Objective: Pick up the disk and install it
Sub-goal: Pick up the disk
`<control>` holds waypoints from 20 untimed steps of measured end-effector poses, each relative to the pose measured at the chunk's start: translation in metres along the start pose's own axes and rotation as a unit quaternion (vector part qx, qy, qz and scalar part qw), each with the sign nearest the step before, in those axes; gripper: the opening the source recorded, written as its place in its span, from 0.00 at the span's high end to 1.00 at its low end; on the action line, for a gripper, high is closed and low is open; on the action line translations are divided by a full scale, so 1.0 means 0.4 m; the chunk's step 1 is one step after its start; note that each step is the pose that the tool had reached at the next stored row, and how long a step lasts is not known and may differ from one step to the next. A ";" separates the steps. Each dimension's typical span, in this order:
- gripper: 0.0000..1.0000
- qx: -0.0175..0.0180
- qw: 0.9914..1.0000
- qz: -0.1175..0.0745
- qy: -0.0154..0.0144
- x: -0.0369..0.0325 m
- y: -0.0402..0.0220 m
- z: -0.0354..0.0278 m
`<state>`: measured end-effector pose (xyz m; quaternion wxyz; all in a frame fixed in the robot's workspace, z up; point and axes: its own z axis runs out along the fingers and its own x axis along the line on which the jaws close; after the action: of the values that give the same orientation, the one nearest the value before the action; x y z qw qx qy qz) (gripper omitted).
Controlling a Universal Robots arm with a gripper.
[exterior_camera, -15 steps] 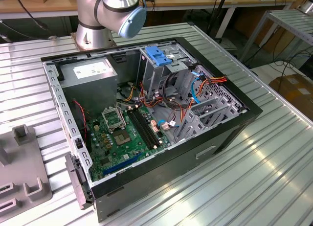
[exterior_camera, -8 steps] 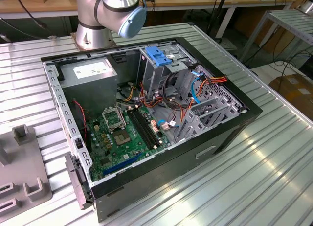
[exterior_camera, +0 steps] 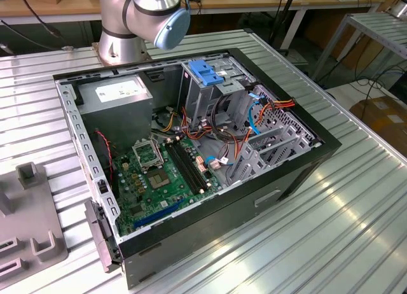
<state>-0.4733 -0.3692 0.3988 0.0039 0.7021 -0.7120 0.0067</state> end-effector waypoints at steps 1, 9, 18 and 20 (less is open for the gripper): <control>0.63 0.000 1.000 0.000 0.000 0.000 0.000 -0.001; 0.63 0.000 1.000 0.000 0.000 0.000 0.000 -0.020; 0.63 0.000 1.000 0.000 0.000 0.001 0.000 -0.046; 0.63 0.000 1.000 0.000 0.000 0.001 0.000 -0.049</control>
<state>-0.4733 -0.3692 0.4186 0.0039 0.7021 -0.7120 0.0067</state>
